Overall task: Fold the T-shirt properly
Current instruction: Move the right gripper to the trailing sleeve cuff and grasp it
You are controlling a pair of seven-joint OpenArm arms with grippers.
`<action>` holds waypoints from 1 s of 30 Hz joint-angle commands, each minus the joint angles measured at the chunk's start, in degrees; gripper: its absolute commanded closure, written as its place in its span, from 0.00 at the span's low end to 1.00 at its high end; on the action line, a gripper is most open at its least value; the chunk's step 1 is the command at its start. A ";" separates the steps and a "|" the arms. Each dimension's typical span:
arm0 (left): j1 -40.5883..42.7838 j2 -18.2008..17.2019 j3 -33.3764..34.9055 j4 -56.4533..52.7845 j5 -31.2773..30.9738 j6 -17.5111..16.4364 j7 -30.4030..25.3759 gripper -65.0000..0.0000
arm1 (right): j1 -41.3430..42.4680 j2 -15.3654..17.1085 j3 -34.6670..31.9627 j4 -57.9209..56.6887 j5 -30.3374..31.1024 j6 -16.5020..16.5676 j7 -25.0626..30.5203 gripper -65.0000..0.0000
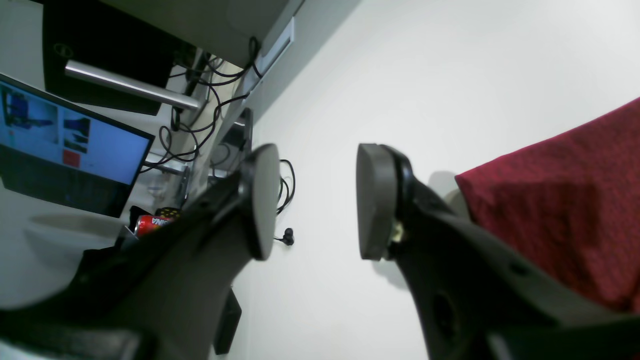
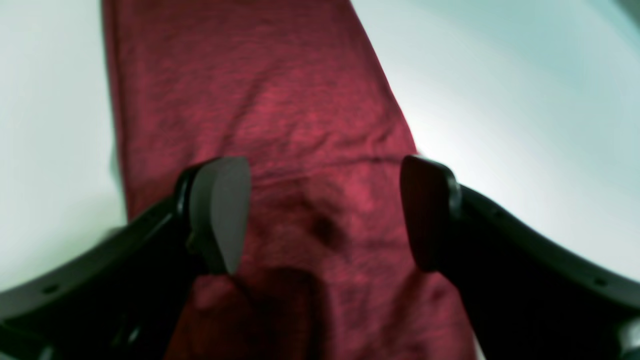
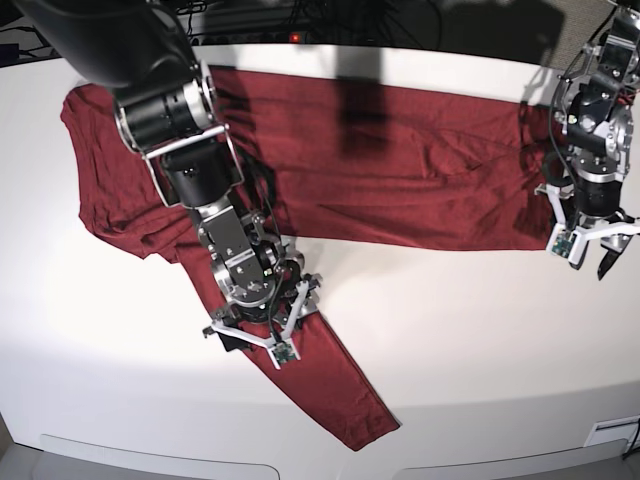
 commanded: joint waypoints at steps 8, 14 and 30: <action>-0.68 -0.85 -0.44 0.87 0.87 1.27 -0.87 0.62 | -12.31 6.93 -11.04 17.09 5.01 1.05 -12.96 0.30; -0.68 -0.85 -0.44 0.87 0.87 1.27 -1.05 0.62 | -21.62 12.13 -5.79 34.56 11.17 1.38 -15.15 0.30; -0.66 -0.85 -0.44 0.87 0.85 1.27 -1.51 0.62 | -19.74 3.45 9.53 48.37 19.17 6.03 -15.10 0.30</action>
